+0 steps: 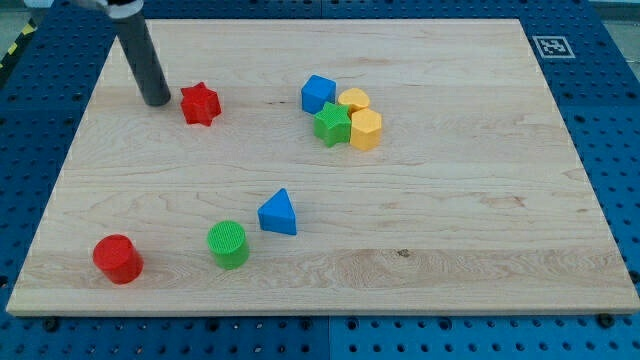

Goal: Move the red star diagonally to the blue cube

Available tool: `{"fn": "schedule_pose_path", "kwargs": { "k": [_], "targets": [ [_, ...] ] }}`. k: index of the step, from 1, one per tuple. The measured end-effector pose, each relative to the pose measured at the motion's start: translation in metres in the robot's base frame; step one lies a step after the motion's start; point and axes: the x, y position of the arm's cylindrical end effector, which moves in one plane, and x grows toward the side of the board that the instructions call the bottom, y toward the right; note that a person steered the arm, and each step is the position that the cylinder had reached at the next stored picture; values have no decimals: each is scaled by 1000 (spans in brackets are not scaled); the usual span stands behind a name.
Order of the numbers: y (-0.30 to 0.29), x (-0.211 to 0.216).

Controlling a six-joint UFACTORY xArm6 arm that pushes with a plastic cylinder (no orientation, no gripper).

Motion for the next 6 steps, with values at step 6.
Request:
{"fn": "schedule_pose_path", "kwargs": {
  "k": [6],
  "targets": [
    [49,-40]
  ]
}}
